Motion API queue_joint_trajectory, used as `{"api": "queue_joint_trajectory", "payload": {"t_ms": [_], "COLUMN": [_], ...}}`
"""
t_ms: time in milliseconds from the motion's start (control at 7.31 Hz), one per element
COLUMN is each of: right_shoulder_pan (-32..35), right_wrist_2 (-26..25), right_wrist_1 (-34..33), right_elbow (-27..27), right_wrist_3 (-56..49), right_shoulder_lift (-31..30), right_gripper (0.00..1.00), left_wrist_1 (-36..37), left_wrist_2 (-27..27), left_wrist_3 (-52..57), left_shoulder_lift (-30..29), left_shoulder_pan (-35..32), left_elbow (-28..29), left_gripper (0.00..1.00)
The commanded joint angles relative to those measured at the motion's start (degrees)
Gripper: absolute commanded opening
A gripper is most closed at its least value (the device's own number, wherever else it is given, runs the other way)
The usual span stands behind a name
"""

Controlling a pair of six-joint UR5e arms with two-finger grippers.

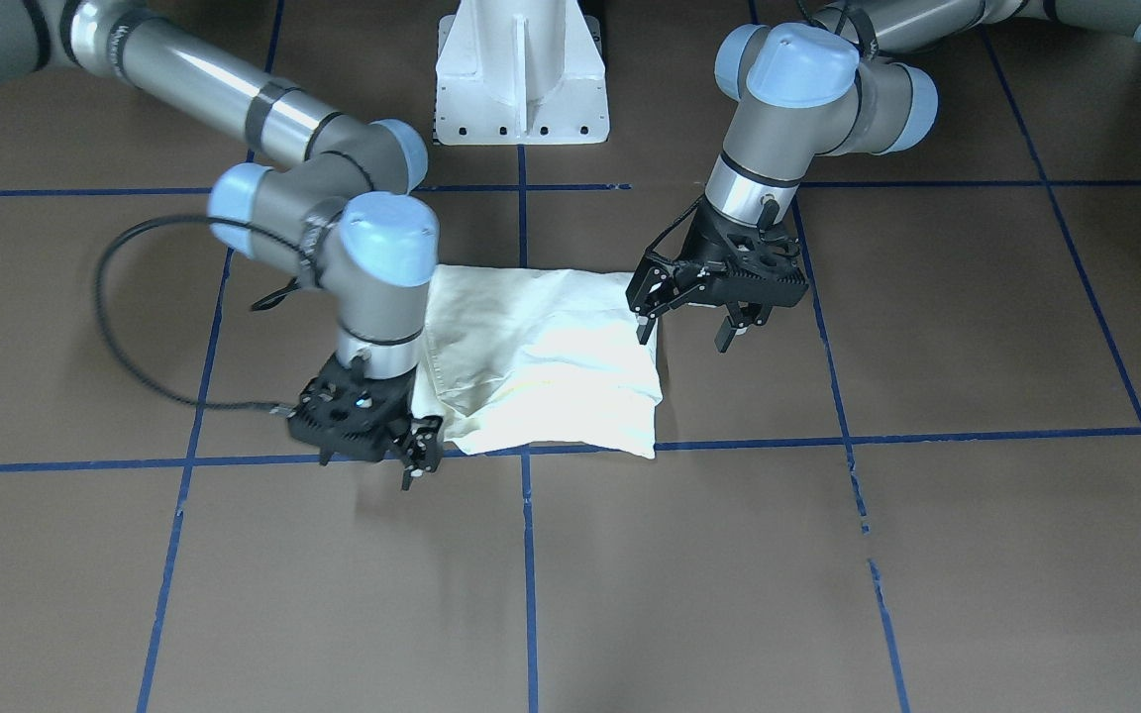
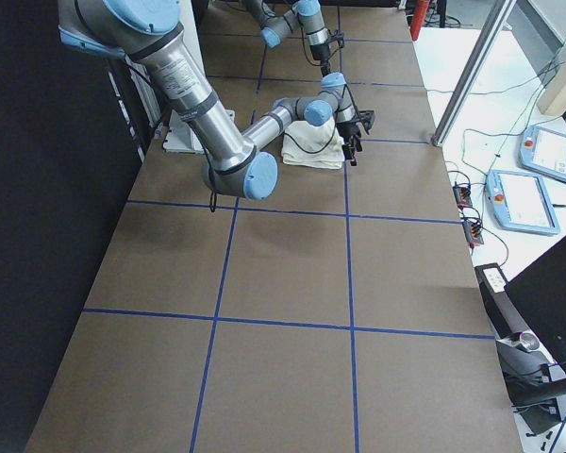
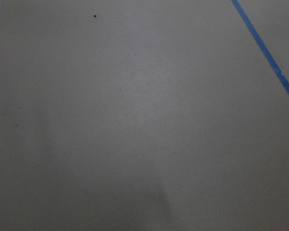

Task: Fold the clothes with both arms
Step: 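Raise the right gripper away while the left gripper presses the bundle's side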

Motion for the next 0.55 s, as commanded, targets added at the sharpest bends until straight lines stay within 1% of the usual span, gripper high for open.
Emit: {"api": "queue_joint_trajectory", "payload": {"t_ms": [0,137,410], "right_shoulder_pan": [3.2,3.2,3.2], "right_wrist_2": [5.7,7.3,7.3], "right_wrist_1": [0.1,0.2,0.2], "right_elbow": [3.4,4.9,6.9], "right_wrist_3": [-5.5,-5.5,-5.5], "right_shoulder_lift": [-0.2,-0.4,-2.2], "right_gripper": [1.00,1.00,1.00], "left_wrist_1": [-15.5,-17.4,-17.3], "left_wrist_2": [0.2,0.3,0.4], "left_wrist_3": [0.1,-0.7,-12.9], "left_shoulder_lift": [5.0,5.1,3.3], "left_shoulder_pan": [2.8,4.6,8.9], "left_elbow": [2.1,2.4,2.6], "left_gripper": [1.00,1.00,1.00]}}
